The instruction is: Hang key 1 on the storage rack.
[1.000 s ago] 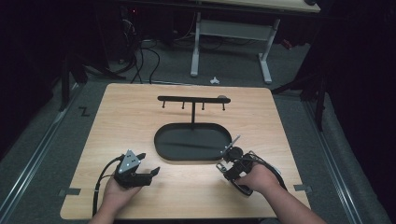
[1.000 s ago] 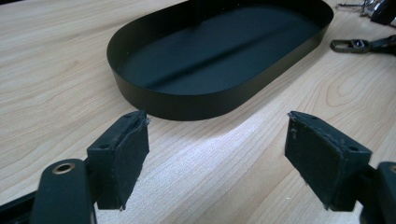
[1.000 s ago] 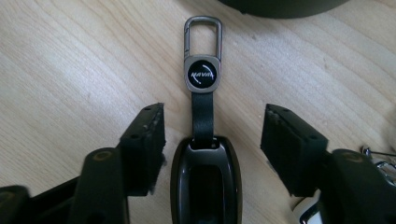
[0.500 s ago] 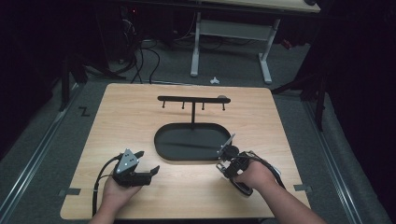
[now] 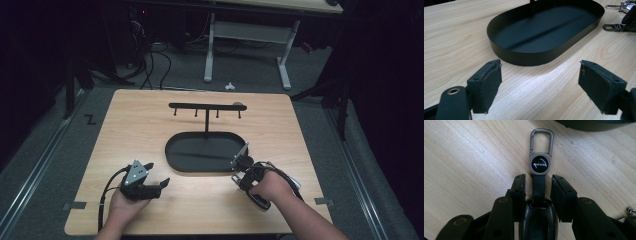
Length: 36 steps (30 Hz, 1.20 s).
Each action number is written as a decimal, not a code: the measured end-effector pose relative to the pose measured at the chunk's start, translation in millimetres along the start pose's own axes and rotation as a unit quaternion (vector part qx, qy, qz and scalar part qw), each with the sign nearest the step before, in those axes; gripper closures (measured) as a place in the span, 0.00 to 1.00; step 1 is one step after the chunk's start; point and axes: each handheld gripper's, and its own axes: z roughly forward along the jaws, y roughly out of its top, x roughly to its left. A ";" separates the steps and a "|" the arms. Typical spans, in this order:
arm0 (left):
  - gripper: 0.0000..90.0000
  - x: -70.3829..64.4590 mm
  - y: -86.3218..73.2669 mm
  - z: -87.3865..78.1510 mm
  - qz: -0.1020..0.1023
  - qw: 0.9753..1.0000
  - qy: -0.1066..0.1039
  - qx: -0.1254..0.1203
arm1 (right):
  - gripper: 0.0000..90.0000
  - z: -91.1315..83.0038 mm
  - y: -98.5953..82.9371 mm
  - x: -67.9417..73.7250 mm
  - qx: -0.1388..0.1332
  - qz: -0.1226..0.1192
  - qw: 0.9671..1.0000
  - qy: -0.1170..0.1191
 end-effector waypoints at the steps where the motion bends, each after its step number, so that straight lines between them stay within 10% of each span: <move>1: 0.22 0.0 0.0 -0.1 0.000 1.000 0.000 0.000 | 0.76 0.1 0.2 -0.1 0.000 0.000 1.000 -0.001; 36: 0.22 -2.8 -0.6 2.7 0.009 1.000 -0.015 0.011 | 0.88 6.9 4.2 -0.3 0.018 -0.007 1.000 0.001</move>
